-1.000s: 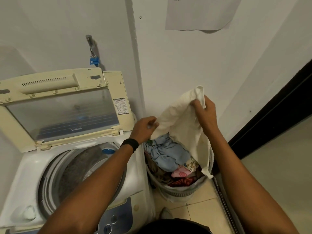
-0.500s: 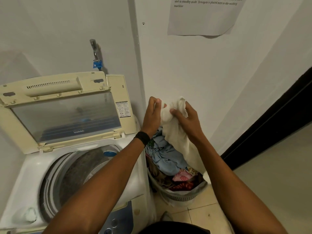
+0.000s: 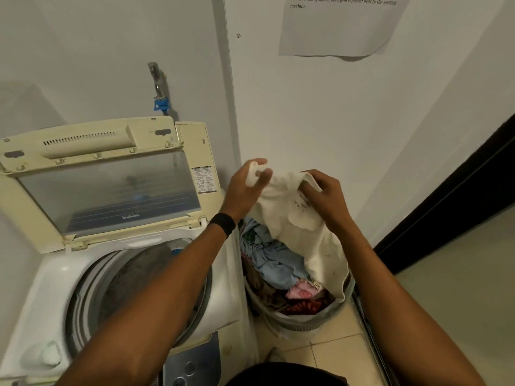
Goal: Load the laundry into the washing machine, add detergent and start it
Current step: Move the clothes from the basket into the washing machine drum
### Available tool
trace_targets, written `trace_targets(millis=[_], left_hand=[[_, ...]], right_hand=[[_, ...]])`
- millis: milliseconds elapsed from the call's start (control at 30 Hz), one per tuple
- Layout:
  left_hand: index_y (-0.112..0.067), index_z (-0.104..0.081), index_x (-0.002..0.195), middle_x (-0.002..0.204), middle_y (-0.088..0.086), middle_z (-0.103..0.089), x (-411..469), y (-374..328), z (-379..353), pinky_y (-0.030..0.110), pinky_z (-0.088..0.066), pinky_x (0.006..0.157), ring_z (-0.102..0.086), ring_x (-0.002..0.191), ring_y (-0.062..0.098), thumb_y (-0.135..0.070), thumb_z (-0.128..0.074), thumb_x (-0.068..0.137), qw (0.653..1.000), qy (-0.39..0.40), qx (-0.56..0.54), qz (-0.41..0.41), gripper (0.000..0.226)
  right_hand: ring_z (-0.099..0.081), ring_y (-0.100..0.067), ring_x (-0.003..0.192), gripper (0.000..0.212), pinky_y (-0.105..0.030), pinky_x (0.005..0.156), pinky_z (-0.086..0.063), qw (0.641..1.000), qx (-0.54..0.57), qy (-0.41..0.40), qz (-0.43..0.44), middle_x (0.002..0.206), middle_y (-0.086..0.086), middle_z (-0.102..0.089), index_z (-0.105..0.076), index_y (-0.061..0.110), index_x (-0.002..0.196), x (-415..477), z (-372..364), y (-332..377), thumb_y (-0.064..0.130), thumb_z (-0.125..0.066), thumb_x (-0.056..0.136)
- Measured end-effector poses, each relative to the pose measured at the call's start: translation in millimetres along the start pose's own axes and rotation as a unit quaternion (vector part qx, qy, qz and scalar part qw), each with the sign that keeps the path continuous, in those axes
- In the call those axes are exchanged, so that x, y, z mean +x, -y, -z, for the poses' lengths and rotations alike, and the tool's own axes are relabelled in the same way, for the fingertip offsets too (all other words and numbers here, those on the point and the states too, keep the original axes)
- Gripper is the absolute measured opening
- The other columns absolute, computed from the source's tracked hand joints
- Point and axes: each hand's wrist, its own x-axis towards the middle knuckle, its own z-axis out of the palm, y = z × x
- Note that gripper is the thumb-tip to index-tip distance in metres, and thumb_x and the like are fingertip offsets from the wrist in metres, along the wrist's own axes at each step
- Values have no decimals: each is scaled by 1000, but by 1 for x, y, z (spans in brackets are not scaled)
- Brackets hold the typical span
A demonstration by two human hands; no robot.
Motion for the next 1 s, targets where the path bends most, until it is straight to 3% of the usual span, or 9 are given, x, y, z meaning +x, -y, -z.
trace_targets(millis=[100,167,267,367,467,567,800,900,1000], left_hand=[[-24,-70,88,84,-16,-69,-4,-1,-15,17,-47,73,-63,78,0,-35,-73,95,998,65,18,-4,13],[-20,-58,71,67,-15,-58,-2,-1,-15,20,-41,64,-51,64,2,-27,-66,101,1000,15,3,2,32],[0,-57,86,76,4,-56,3,-5,-8,30,-42,69,-51,72,11,-31,-51,108,998,-58,-26,26,38],[-4,-51,84,74,2,-49,10,-3,-1,31,-41,67,-49,70,10,-33,-44,110,988,-126,-55,66,40],[-14,-46,77,68,0,-41,11,-4,2,29,-36,63,-42,63,9,-34,-51,108,981,-164,-75,74,37],[-1,-58,84,75,7,-59,9,-2,0,25,-47,65,-55,66,8,-32,-67,100,985,-146,-76,59,36],[-16,-60,117,105,-9,-67,0,-5,-18,21,-51,89,-65,100,7,-36,-69,97,999,27,-13,-31,30],[-15,-63,105,94,-7,-69,2,1,-15,28,-53,80,-65,89,9,-45,-64,98,1000,-4,4,-18,30],[-16,-57,82,73,-8,-60,8,5,-2,28,-46,65,-56,68,5,-36,-61,103,998,-64,19,-7,29]], right_hand=[[-66,-10,78,7,-34,71,-53,1000,-4,9,-6,84,0,-74,-75,13,89,4,-14,5,17,-70,92],[-67,-14,77,9,-42,72,-55,1000,-1,2,-23,85,-3,-73,-72,15,88,6,-16,5,23,-74,90],[-70,-15,78,25,-39,72,-56,997,-52,44,-44,84,1,-74,-67,22,92,7,-11,6,44,-77,88],[-67,-14,77,41,-34,67,-53,972,-167,163,-41,84,6,-71,-67,26,91,5,-3,1,66,-74,82],[-61,-8,73,33,-26,66,-46,957,-188,221,-20,82,10,-65,-65,31,89,8,7,-3,57,-82,79],[-66,-12,81,16,-36,71,-49,973,-150,174,27,85,8,-70,-71,26,93,15,8,0,40,-77,90],[-63,-19,74,35,-44,70,-50,980,-135,135,57,77,-5,-70,-72,13,85,26,-16,11,47,-65,94],[-69,-18,84,23,-42,74,-55,981,-102,165,1,87,-2,-73,-72,18,94,23,-15,12,40,-76,90],[-72,-21,91,37,-38,80,-59,950,-124,273,-88,98,-1,-77,-65,21,108,24,-2,7,37,-85,82]])
